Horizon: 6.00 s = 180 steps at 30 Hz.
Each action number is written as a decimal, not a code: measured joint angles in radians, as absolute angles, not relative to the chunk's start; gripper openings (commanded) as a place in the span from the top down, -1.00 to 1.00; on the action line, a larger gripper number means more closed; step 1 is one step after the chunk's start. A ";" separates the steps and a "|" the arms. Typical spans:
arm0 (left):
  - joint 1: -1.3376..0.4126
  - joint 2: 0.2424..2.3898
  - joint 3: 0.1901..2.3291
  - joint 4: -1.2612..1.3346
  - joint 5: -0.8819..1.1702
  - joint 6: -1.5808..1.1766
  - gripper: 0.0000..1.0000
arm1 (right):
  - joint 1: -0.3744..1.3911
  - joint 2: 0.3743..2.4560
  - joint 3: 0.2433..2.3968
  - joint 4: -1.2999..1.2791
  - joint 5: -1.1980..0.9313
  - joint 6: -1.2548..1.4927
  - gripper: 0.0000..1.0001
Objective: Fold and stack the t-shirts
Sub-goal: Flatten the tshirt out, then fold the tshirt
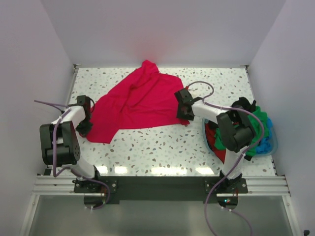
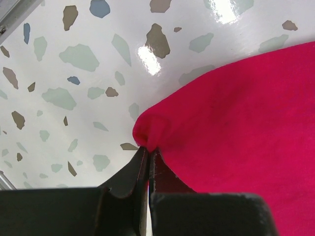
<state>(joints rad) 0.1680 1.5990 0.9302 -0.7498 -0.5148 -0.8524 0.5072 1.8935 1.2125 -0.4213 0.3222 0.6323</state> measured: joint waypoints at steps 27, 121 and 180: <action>0.168 1.089 1.730 -0.963 -0.339 -0.718 1.00 | 0.538 1.161 1.507 -0.599 0.345 0.482 1.00; 0.100 0.944 2.336 -0.765 -0.204 -0.529 1.00 | 0.196 1.020 2.044 -0.839 -0.227 0.445 1.00; 0.097 1.601 1.150 -0.025 -0.157 -0.571 1.00 | 0.183 2.562 2.288 -0.373 -0.222 0.367 1.00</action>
<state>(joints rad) 0.0967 1.6009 1.1500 -0.0250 -0.1574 -0.5713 0.1829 2.5618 2.2879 -0.3725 -0.2218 0.3672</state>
